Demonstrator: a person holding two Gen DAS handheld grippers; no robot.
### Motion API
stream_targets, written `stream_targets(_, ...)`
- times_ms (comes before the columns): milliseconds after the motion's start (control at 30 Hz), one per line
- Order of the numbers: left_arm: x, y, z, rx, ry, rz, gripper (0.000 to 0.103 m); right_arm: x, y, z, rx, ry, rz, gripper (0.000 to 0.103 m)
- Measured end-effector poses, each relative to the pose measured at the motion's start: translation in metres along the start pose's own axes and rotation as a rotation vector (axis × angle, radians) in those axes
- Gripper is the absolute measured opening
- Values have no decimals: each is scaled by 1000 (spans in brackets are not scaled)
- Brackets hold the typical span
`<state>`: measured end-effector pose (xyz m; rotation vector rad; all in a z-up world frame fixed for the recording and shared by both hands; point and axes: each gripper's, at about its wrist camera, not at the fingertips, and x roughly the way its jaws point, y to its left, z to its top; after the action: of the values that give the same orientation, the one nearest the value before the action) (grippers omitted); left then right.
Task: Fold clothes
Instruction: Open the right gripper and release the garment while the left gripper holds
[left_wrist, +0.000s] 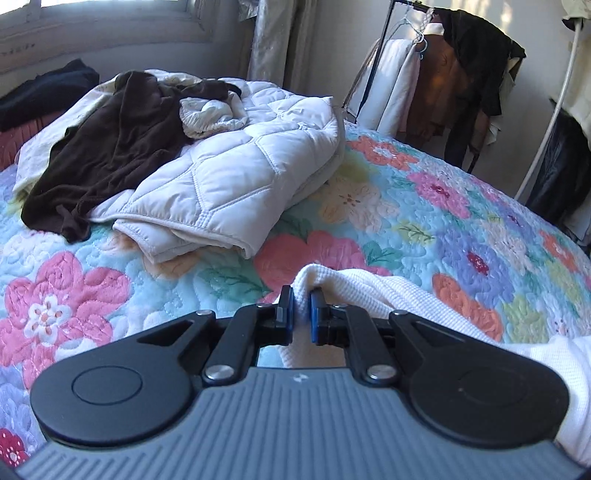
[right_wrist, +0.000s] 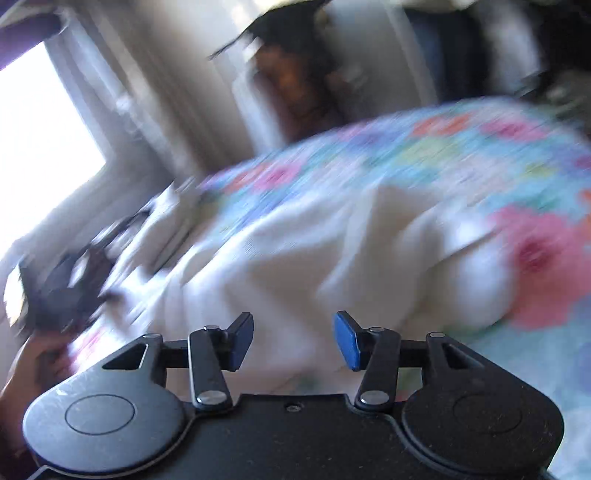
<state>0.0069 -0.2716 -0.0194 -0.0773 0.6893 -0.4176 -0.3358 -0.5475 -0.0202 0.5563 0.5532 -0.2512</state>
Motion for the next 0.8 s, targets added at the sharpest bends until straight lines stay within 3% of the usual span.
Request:
stream_targets(33, -1, -2, 0, 10, -7, 2, 8, 9, 8, -3, -33, 29, 9, 56)
stream_targets(133, -5, -3, 4, 3, -21, -18, 8, 40, 19, -5, -104, 72, -36, 87)
stream_targets(200, -7, -1, 9, -7, -30, -41, 8, 57, 19, 2, -128, 64, -96, 81)
stream_targets(300, -8, -3, 17, 10, -39, -68, 8, 71, 23, 25, -210, 15, -144, 48)
stream_targets(333, -8, -6, 20, 31, -52, -74, 8, 77, 26, 36, -245, 7, -148, 32)
stream_targets(367, -8, -8, 23, 53, -65, -80, 9, 84, 30, 48, -282, 1, -170, 24)
stream_targets(433, -11, -14, 30, 89, -117, -58, 8, 99, 38, 75, -341, -34, -229, 19)
stream_targets(500, -19, -16, 36, 121, -218, 101, 3, 112, 44, 104, -353, -86, -277, 18)
stream_targets(533, -23, -12, 40, 123, -272, 124, 3, 118, 46, 121, -345, -114, -283, 17)
stream_targets(667, -16, 22, 49, 0, -183, 11, 3, 139, 59, 168, -353, -212, -296, 16)
stream_targets(800, 5, 30, 37, -43, -34, -100, 3, 165, 64, 195, -350, -229, -312, 15)
